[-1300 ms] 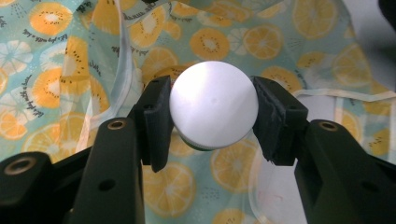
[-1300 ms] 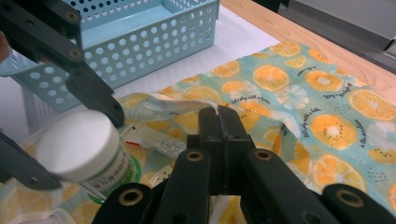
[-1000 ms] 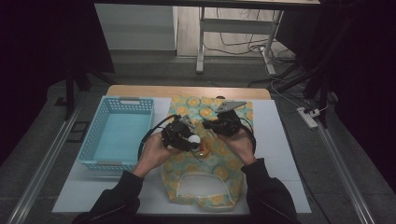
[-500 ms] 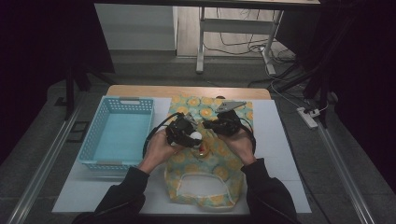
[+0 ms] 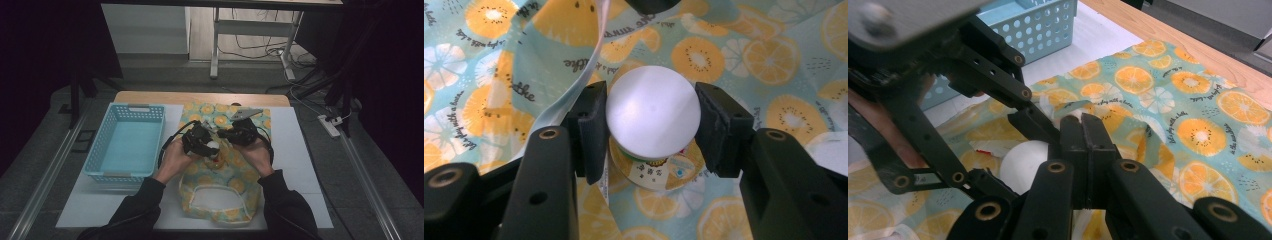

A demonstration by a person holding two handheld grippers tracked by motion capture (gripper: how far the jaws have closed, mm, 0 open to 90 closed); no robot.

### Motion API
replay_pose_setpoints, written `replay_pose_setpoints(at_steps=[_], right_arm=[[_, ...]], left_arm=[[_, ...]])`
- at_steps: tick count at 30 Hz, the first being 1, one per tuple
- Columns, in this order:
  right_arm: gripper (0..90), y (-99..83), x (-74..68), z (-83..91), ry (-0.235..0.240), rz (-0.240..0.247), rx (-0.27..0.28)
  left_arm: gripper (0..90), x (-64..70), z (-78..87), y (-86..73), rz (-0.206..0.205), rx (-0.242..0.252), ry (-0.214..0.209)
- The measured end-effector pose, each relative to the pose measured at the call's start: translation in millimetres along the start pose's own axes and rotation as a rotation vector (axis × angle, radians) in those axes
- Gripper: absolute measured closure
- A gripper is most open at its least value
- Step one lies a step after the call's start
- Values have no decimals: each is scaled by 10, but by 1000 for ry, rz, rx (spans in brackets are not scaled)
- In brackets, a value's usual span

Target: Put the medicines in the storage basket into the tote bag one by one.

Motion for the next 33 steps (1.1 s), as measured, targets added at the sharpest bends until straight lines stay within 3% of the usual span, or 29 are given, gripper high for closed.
replay_pose_setpoints(at_steps=[11, 15, 23, 33], right_arm=[[900, -2, -1, -2, -1, 3, -4], [900, 0, 1, 8, 1, 1, 2], [900, 2, -5, 16, 4, 9, 1], [900, 1, -16, 14, 11, 20, -4]], left_arm=[[489, -27, -68, 14, 11, 10, -18], [416, -17, -5, 16, 24, 42, -33], [275, 85, 124, -36, 4, 80, -65], [187, 208, 239, -164, -5, 112, -113]])
Point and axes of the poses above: each handheld gripper's, and its own axes: z roughly backward along the jaws, y roughly out of its top, x roughly to its right, the point moved 2 cm from there along -z, roughly forward along the jaws, and after that the axes turned 11 degrees about -x, right-handed, at the moved point
